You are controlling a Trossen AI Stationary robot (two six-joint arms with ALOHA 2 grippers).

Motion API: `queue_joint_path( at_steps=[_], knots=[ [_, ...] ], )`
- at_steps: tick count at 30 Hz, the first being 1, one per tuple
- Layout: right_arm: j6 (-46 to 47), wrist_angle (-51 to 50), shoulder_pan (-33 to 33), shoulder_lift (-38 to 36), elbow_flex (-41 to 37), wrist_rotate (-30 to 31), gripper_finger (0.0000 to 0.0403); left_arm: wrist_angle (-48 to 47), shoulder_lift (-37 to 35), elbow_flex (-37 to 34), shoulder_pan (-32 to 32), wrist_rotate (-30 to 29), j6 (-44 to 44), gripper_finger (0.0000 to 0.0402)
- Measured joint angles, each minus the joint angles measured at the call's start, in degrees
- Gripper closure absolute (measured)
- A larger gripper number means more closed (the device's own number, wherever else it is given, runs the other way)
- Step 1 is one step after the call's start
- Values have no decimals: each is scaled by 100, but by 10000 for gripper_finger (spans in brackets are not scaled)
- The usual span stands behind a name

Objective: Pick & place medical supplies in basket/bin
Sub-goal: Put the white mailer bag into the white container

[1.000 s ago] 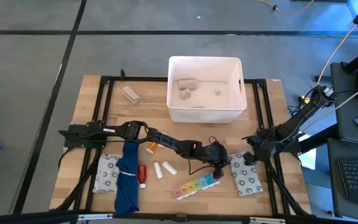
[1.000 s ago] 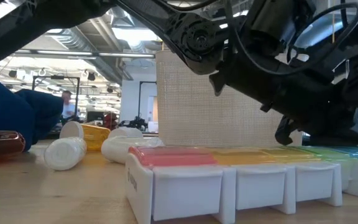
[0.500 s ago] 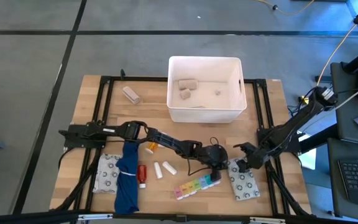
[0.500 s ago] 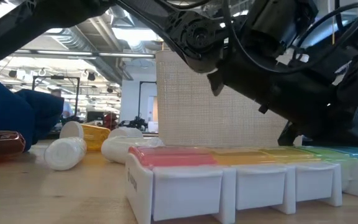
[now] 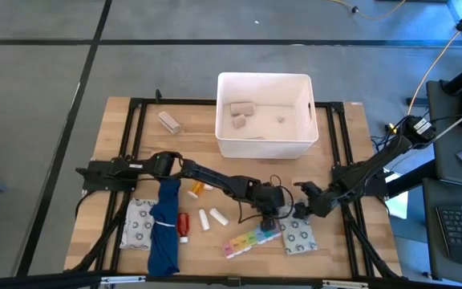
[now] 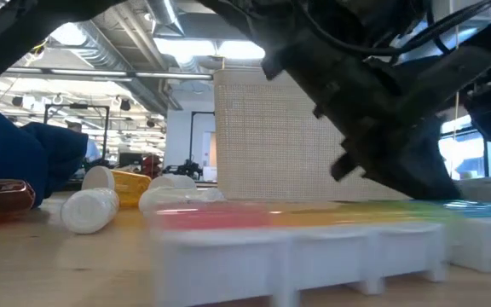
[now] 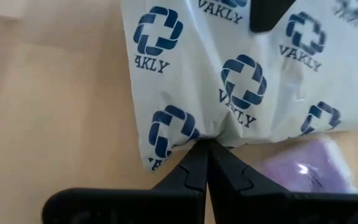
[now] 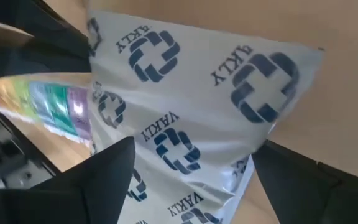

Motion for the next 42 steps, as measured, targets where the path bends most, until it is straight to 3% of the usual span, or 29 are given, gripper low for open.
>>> queue_joint_path(
  at_steps=[3, 16, 32, 42],
  knots=[
    [-6, 48, -79, 107, 1, 252, 83, -318, -131, -6, 8, -203, 61, 401],
    [-389, 730, -243, 667, 3, 80, 83, -571, -155, -33, -55, -119, -335, 400],
    [-578, 745, -287, 631, 43, 106, 83, -763, -182, -365, -44, -214, -524, 400],
    [-577, 530, -280, 619, 58, 34, 83, -1102, -971, -409, 100, -1183, -103, 400]
  ],
)
